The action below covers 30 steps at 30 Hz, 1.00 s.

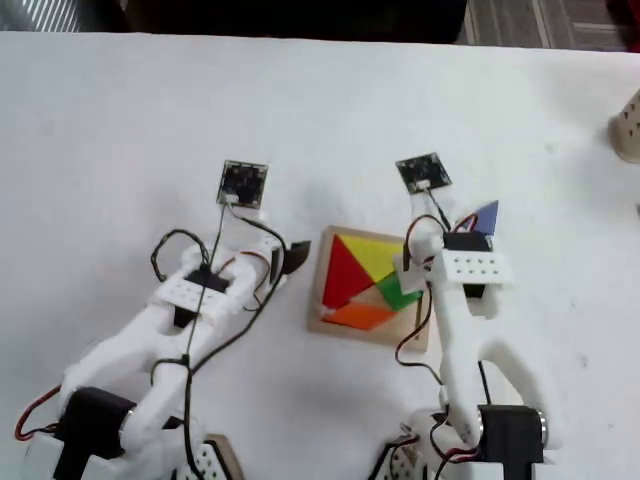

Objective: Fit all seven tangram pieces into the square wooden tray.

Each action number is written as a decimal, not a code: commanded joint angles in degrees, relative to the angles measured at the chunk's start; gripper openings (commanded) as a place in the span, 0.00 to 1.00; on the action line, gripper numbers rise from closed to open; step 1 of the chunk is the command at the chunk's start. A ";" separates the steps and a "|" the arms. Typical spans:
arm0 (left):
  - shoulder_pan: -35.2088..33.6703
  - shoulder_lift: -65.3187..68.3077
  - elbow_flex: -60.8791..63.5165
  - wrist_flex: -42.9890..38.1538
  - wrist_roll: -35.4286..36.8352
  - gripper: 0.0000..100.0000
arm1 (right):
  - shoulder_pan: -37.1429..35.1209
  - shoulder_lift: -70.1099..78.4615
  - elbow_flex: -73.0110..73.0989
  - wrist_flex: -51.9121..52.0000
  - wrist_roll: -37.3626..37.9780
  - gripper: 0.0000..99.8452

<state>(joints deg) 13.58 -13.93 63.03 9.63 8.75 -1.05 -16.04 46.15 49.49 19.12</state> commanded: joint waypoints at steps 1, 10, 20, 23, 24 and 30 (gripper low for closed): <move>0.31 -0.48 -1.41 0.26 -0.44 0.29 | 0.66 -1.89 -0.09 -2.15 -0.53 0.02; 0.22 -0.48 -1.41 0.35 -0.44 0.29 | 0.57 9.45 -4.84 -2.95 3.52 0.02; 0.22 -0.48 -1.41 0.35 -0.44 0.29 | 1.01 2.95 -2.11 -2.77 2.20 0.02; 0.22 -0.48 -1.41 0.35 -0.44 0.29 | 0.92 -3.30 2.02 -2.42 0.26 0.02; 0.22 -0.48 -1.41 0.35 -0.44 0.29 | 0.84 -5.58 3.87 -2.33 0.09 0.02; 0.04 -0.57 -1.49 0.35 0.00 0.29 | -5.05 -16.04 10.73 -0.13 0.26 0.02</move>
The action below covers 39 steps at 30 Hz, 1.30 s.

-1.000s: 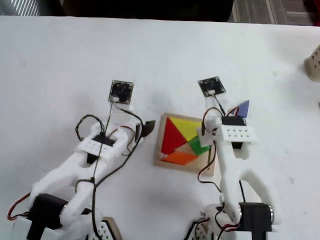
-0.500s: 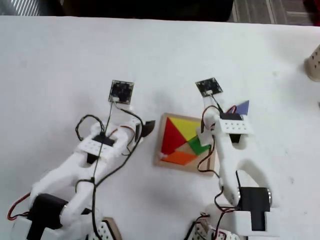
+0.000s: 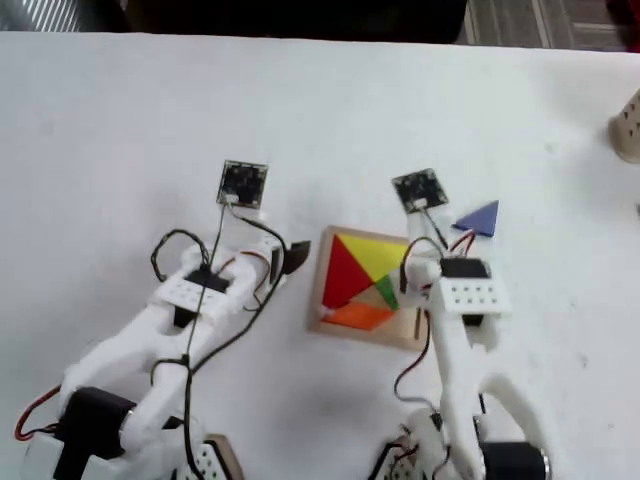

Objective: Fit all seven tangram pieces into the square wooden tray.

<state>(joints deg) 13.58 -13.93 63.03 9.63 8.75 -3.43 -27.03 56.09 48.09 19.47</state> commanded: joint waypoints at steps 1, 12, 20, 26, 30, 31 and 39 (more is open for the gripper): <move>0.04 -0.57 -1.49 0.35 0.09 0.29 | -3.82 -5.85 1.41 1.36 0.00 0.02; -3.65 -0.57 -3.60 0.35 -0.26 0.04 | -5.58 -6.29 3.34 4.35 2.99 0.02; -3.47 -0.57 -3.69 0.35 -0.26 0.02 | -6.55 -6.29 6.42 7.16 7.38 0.02; -3.47 -0.57 -3.60 0.35 -0.26 0.02 | -11.12 -4.53 8.53 2.86 7.21 0.02; -3.47 -0.57 -3.60 0.35 -0.26 0.02 | -12.70 -4.44 8.35 2.33 7.12 0.02; -3.47 -0.57 -3.60 0.35 -0.26 0.02 | -12.88 -5.32 8.35 2.33 6.86 0.02; -3.65 -0.57 -3.60 0.35 -0.26 0.02 | -14.46 -9.19 8.53 3.03 3.87 0.02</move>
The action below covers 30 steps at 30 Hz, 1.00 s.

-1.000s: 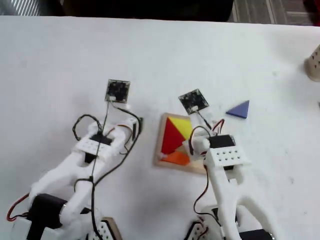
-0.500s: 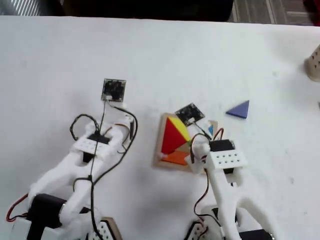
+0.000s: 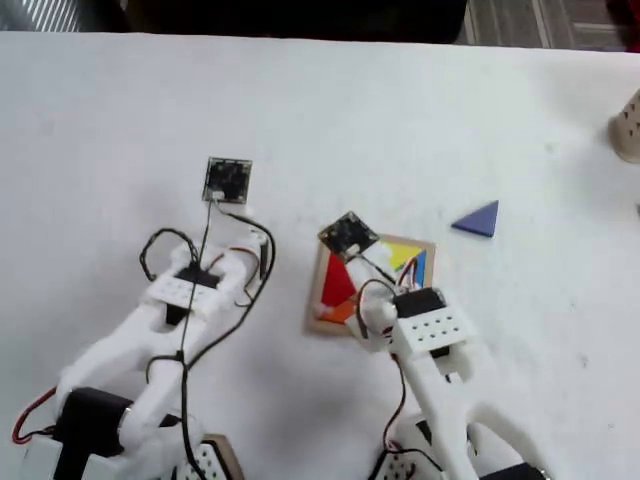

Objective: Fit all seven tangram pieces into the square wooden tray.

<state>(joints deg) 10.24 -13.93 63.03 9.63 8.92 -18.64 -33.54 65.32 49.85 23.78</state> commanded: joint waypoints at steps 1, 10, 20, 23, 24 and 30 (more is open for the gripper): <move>-0.31 -0.57 -3.60 0.35 -0.44 0.02 | 2.07 -4.00 -0.70 2.07 -0.53 0.02; -0.31 -0.48 -3.60 0.35 -0.53 0.02 | 17.80 -15.43 -0.88 7.52 -2.73 0.02; -0.40 -0.48 -3.52 0.35 -0.53 0.02 | 29.76 -12.44 -17.05 13.85 -9.67 0.02; -0.40 -0.48 -3.52 0.35 -0.53 0.02 | 30.20 -6.29 -26.02 19.21 -9.67 0.02; -0.40 -0.48 -3.52 0.35 -0.53 0.02 | 30.55 -4.18 -29.10 20.70 -9.67 0.02; -0.40 -0.48 -3.52 0.26 -0.53 0.02 | 33.01 6.64 -44.04 25.45 -9.76 0.02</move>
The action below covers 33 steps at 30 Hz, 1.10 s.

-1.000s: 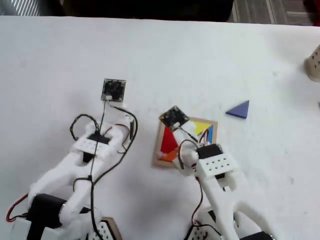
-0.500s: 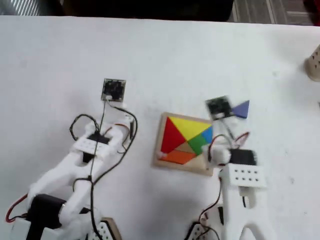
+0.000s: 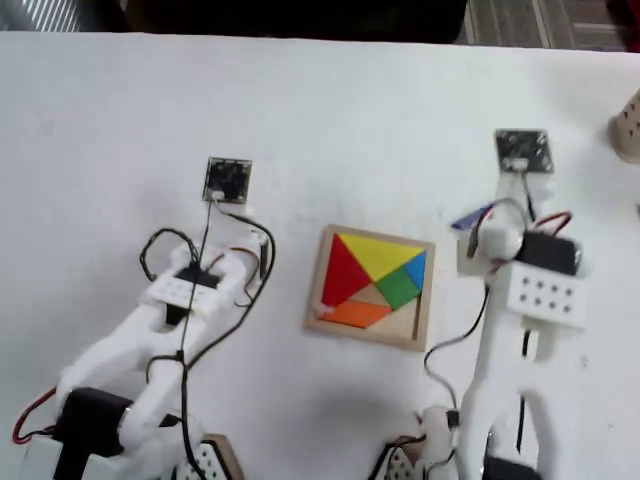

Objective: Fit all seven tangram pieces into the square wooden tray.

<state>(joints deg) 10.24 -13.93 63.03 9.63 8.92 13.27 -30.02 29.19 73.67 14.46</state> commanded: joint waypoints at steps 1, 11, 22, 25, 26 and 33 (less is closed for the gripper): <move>-0.40 -0.48 -3.52 0.26 -0.53 0.02 | 1.19 4.70 -9.49 2.15 -0.44 0.02; -0.40 -0.40 -3.52 0.00 -0.53 0.02 | -1.19 22.55 -16.70 -2.42 -9.85 0.02; -0.40 -0.04 -3.78 0.00 -0.53 0.02 | -4.53 35.12 -16.97 -17.80 -10.55 0.02; -0.40 -0.04 -3.87 -0.09 -0.53 0.02 | -3.38 37.05 -16.97 -22.20 -10.55 0.02; -0.40 -0.04 -3.87 -0.09 -0.53 0.02 | -3.03 37.67 -16.97 -23.60 -10.55 0.02; -0.22 0.04 -3.96 -0.09 -0.53 0.02 | -3.47 44.79 -17.05 -32.22 -10.37 0.02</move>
<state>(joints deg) 10.24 -13.93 63.03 9.63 8.92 10.02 14.37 15.03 43.78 4.44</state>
